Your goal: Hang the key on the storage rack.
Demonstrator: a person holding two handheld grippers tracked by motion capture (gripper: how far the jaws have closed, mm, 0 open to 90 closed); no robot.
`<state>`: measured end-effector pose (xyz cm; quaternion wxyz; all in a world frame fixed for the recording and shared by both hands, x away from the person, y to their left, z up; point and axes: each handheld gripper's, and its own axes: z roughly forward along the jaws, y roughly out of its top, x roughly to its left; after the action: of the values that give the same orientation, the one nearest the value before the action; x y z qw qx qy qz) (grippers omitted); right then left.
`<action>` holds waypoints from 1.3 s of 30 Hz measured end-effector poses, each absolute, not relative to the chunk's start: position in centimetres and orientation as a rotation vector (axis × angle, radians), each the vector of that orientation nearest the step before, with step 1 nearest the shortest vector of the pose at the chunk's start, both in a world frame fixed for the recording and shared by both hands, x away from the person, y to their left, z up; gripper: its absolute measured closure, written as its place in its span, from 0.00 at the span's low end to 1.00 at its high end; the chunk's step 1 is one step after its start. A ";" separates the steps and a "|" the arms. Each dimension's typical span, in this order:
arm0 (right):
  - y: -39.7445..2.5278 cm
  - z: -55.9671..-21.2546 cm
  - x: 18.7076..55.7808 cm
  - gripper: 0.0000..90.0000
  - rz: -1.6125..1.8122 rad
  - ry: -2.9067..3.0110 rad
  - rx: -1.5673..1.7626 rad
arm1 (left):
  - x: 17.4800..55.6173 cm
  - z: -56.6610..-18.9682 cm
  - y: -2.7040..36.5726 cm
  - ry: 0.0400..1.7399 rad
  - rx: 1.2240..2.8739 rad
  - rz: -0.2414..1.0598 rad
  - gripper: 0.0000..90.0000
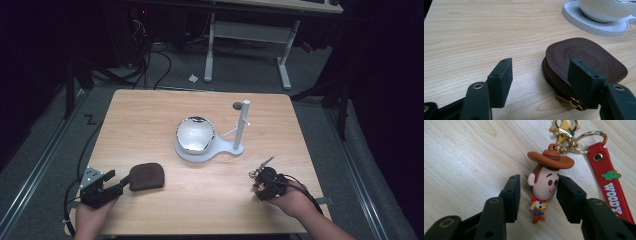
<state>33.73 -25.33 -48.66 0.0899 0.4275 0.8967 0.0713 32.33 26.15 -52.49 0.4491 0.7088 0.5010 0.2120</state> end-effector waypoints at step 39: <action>-27.8 -45.3 34.2 0.74 0.290 2.698 1.360 | 32.4 -52.7 26.1 1.243 1.759 0.518 0.42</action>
<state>34.21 -27.80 -45.33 0.0532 0.4473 0.8877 0.0955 32.43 26.09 -52.67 0.4467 0.7105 0.5019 0.2092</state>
